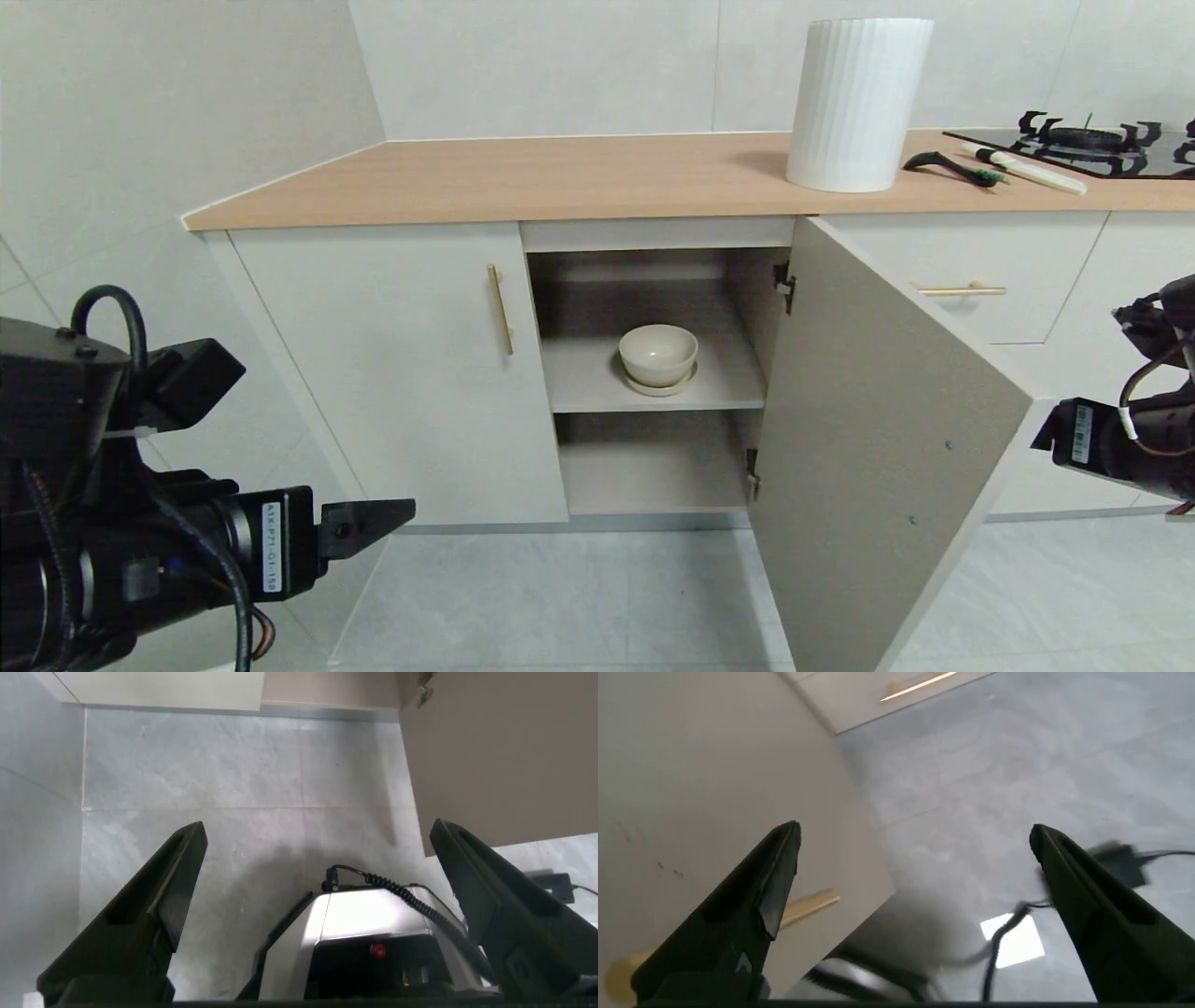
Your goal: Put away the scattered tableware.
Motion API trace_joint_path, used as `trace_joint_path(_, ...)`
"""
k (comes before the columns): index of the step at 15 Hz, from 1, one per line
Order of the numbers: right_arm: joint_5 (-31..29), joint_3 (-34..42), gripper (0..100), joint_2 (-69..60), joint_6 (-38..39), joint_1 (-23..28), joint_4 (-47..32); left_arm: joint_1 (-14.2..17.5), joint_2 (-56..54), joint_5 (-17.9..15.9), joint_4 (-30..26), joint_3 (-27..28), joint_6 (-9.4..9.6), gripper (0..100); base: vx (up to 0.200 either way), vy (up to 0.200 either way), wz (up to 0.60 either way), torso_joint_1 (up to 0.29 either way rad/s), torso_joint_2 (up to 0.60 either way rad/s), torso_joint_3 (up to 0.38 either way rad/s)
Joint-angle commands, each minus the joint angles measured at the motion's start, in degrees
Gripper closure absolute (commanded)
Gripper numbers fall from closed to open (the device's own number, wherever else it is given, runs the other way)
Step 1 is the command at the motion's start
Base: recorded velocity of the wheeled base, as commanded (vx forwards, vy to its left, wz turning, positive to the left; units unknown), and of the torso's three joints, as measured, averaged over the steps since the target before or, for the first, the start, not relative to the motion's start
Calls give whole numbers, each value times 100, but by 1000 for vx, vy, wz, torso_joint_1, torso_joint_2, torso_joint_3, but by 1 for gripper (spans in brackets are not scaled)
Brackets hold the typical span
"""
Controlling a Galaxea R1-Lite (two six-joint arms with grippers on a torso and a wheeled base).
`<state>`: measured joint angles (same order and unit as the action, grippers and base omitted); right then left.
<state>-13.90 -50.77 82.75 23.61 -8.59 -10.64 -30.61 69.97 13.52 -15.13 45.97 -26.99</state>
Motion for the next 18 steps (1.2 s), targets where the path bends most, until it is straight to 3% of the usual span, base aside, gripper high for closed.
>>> trace_joint_path(1, -8, 41, 0, 110, 135, -362, 80, 2, 7, 2, 1, 0, 1, 0, 0, 0, 0, 0, 0, 0)
trace_joint_path(6, 10, -47, 0, 540, 73, -1461, 660, 20, -36, 28, 10, 35, -17, 0, 0, 0, 0, 0, 0, 0)
trace_joint_path(9, 405, -653, 0, 1270, -349, -1918, 862, 11, -195, 28, 89, 26, 45, 0, 0, 0, 0, 0, 0, 0)
trace_joint_path(12, 783, -1286, 0, 1903, -428, -1953, 862, 11, -309, 46, 186, 8, 229, 0, 0, 0, 0, 0, 0, 0)
trace_joint_path(16, 977, -1699, 0, 2483, -445, -1953, 932, 20, -221, 72, 194, 8, 229, 0, 0, 0, 0, 0, 0, 0)
trace_joint_path(18, 977, -1699, 0, 2676, -437, -1953, 1451, 11, -98, 81, 388, -18, 229, 0, 0, 0, 0, 0, 0, 0)
